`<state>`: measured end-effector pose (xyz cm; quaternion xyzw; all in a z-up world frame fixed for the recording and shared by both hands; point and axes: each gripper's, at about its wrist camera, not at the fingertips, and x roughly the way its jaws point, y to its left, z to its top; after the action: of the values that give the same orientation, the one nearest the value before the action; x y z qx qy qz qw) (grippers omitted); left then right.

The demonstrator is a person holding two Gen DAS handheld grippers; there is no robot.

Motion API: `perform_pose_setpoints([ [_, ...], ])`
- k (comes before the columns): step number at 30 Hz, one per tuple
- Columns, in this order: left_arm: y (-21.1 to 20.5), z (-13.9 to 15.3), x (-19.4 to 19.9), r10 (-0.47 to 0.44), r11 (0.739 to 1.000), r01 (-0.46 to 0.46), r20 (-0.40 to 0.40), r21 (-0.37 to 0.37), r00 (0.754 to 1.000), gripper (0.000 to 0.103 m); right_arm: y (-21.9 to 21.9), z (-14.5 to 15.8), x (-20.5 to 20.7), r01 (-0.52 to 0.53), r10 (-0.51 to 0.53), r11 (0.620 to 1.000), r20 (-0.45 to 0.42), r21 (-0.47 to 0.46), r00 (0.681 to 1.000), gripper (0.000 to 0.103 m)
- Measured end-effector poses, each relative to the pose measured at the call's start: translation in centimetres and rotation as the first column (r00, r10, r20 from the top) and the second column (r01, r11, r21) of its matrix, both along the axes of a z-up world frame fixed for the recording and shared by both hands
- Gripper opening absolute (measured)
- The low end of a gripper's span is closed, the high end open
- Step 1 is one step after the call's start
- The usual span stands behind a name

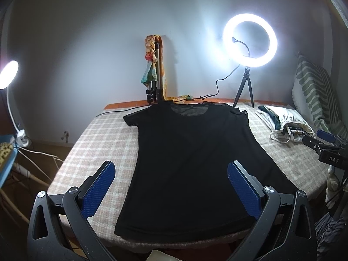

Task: Fold small clothes

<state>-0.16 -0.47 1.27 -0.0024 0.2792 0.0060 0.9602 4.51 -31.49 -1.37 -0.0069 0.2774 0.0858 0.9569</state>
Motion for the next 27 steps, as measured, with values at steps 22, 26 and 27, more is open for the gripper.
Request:
perform_pose_setpoints([
  [22,-0.2,0.0,-0.32,0.0,1.0,0.0,0.005,0.0,1.0,0.103,0.05,-0.1,0.06,0.001,-0.001,1.0,-0.002,0.001,1.0,0.098],
  [26,-0.15,-0.04,-0.38,0.001,1.0,-0.001,0.003,-0.003,1.0,0.103,0.04,-0.14,0.09,0.0,0.0,1.0,-0.002,0.002,1.0,0.098],
  [27,-0.18,-0.07,-0.43,0.001,1.0,-0.001,0.002,-0.003,1.0,0.103,0.06,-0.12,0.08,0.0,0.0,1.0,-0.002,0.001,1.0,0.098],
])
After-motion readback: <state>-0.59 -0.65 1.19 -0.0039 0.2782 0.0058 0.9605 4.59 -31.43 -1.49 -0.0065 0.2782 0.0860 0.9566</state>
